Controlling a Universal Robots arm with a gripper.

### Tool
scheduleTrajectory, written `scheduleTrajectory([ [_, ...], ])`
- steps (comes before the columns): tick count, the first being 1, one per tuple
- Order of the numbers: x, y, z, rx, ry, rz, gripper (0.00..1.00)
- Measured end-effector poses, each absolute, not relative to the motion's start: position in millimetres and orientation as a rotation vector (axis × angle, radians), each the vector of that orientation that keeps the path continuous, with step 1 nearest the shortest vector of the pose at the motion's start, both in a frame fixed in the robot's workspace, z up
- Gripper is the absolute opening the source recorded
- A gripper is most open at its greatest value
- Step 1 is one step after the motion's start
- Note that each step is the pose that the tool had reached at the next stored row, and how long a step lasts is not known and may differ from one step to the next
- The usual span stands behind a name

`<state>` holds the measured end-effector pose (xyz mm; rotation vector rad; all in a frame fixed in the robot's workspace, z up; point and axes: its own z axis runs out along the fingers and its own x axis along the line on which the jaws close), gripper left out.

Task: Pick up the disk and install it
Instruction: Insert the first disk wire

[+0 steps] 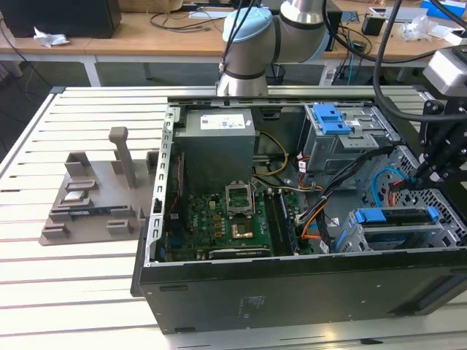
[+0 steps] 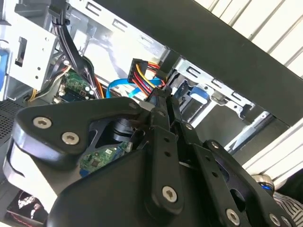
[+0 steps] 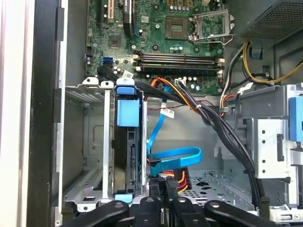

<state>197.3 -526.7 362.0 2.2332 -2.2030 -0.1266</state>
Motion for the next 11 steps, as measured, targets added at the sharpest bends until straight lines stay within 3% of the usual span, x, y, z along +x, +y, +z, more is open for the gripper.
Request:
scheduleTrajectory([
  [5, 195, -544, 360, 2.23, -2.201, -0.121, 0.16],
  [11, 189, -545, 352, 2.238, -2.192, -0.121, 0.16],
])
